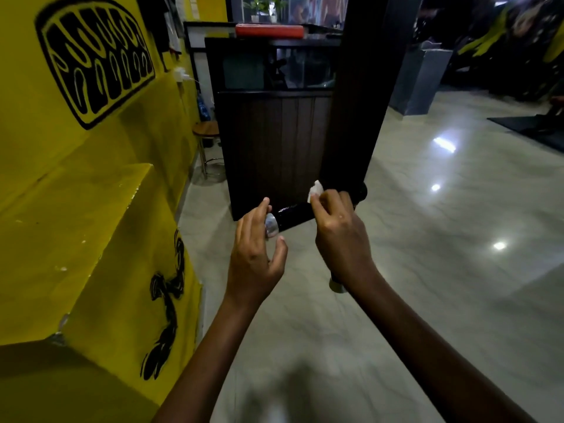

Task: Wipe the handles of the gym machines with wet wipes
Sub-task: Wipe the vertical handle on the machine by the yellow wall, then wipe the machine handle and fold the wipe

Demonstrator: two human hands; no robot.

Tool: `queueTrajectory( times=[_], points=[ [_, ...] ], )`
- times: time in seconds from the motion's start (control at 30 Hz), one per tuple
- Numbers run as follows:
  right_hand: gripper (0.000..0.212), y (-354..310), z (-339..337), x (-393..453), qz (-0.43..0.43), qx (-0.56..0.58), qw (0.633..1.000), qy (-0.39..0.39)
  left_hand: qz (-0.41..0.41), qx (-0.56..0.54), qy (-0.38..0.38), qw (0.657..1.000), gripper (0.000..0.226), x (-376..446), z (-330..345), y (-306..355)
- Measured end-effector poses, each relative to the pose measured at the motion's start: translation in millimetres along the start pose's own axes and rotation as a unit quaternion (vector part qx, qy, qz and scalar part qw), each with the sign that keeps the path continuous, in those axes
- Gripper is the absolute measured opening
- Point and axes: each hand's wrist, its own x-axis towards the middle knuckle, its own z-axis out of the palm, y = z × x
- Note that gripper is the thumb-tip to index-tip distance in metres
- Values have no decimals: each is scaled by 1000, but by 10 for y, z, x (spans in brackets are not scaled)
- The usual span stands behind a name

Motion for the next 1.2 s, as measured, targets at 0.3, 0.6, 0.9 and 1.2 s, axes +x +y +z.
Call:
queueTrajectory(
  times=[0.3, 0.6, 0.9, 1.2],
  points=[
    [34, 86, 19, -308, 56, 116, 991, -35, 13, 2, -39, 999, 68, -74, -38, 3],
    [31, 231, 15, -671, 143, 221, 964, -28, -201, -26, -209, 957, 88, -730, 223, -170],
    [7, 725, 210, -1323, 264, 221, 939, -15, -122, 88, -537, 830, 73, -903, 640, -136],
    [5, 1554, 279, -1984, 400, 168, 883, -181, -48, 82, -665, 741, 61, -795, 1720, 545]
  ],
)
